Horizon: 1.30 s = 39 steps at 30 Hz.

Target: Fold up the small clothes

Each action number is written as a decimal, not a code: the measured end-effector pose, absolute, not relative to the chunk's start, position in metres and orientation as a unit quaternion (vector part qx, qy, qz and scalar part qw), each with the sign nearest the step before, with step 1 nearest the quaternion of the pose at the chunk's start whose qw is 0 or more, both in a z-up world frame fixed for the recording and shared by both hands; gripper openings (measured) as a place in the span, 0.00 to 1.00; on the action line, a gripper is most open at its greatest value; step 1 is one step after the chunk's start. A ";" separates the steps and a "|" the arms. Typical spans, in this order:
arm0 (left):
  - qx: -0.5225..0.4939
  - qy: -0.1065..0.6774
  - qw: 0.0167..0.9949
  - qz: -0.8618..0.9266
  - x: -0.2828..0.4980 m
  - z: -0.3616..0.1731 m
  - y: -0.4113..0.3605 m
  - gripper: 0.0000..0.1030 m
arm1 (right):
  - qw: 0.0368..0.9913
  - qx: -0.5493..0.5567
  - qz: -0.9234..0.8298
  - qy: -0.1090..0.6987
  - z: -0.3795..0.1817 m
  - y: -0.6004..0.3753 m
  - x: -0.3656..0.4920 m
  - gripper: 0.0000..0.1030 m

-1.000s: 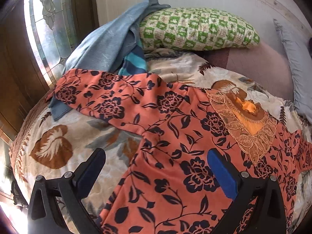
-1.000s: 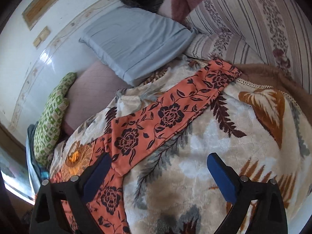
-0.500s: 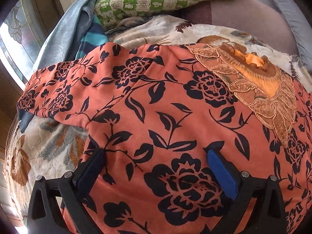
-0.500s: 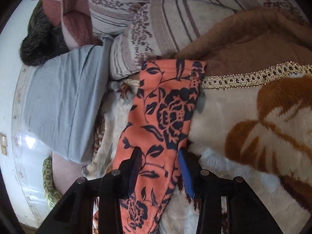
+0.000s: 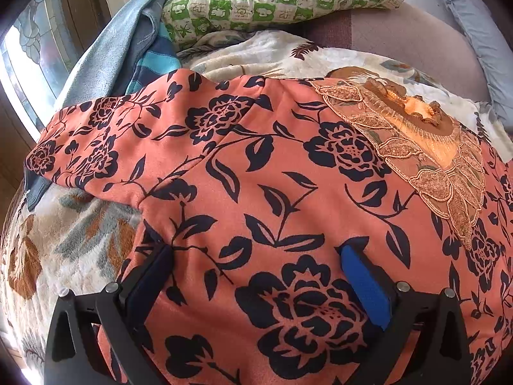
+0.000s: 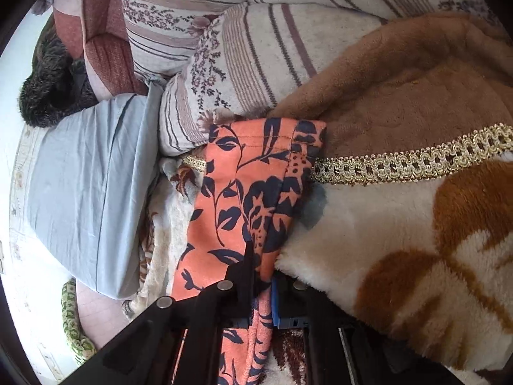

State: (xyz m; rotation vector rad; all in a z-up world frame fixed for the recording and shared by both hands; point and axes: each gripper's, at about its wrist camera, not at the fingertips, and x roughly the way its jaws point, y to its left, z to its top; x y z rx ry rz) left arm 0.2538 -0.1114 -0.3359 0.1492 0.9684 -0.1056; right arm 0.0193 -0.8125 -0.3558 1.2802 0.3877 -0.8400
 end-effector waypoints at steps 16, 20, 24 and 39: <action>0.022 0.364 0.931 0.001 0.246 -0.270 -0.027 1.00 | 0.872 0.418 -0.163 0.198 -0.153 -0.581 0.156 0.05; 0.002 0.350 0.936 0.042 0.244 -0.267 0.016 1.00 | 0.878 0.410 -0.091 0.228 -0.149 -0.472 0.216 0.05; -0.013 0.347 0.935 0.070 0.248 -0.264 0.048 1.00 | 0.879 0.382 -0.039 0.281 -0.176 -0.356 0.274 0.05; -0.053 0.380 0.917 0.112 0.263 -0.271 0.084 1.00 | 0.886 -0.141 0.028 0.441 -0.285 -0.091 0.317 0.36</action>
